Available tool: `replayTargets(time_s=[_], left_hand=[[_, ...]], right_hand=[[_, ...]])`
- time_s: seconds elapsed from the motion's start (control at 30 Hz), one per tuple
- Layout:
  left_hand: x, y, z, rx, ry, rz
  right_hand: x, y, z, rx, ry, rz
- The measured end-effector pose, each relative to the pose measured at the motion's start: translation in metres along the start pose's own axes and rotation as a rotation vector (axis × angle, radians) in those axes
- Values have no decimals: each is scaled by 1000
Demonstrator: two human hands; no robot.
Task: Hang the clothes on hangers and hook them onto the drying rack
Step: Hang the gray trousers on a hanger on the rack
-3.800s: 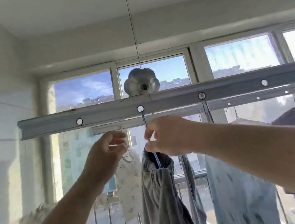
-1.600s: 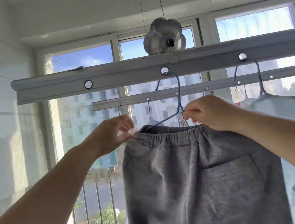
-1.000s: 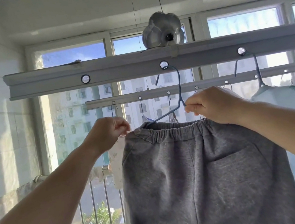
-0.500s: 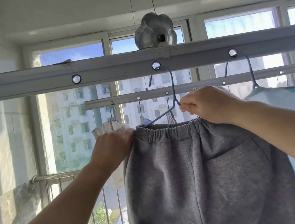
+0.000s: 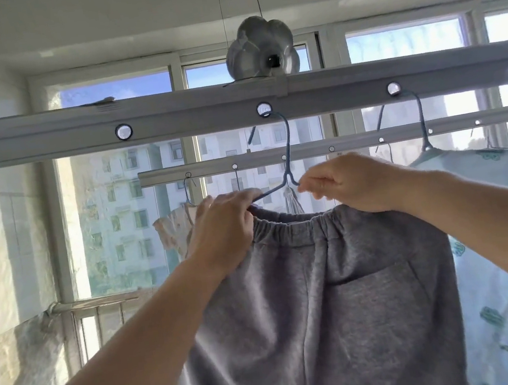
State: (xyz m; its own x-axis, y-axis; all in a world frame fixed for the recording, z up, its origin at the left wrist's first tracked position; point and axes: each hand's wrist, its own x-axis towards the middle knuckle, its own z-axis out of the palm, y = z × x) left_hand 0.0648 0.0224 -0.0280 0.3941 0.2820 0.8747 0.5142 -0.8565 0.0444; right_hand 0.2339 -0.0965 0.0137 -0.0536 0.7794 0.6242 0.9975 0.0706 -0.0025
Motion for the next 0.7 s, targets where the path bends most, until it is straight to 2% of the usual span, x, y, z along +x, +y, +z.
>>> replayTargets(time_s=[0.17,0.27,0.33,0.43,0.53,0.7], left_hand=[[6,13,3,-140,16,-10],[12,13,5,-155,46,-75],[15,10,9,-160,67,-126],[17,6,11,-160,123,-155],[17,2,8,-83,144,-98],[18,0,3,84,102,-13]], right_hand=[[-22,8,-10,147,11,109],[-35,15,-19,427,-85,274],[-40,18,-21,549,-128,308],[-40,18,-20,636,-105,332],[-34,14,-18,441,-63,334],[-17,1,-21,117,101,204]])
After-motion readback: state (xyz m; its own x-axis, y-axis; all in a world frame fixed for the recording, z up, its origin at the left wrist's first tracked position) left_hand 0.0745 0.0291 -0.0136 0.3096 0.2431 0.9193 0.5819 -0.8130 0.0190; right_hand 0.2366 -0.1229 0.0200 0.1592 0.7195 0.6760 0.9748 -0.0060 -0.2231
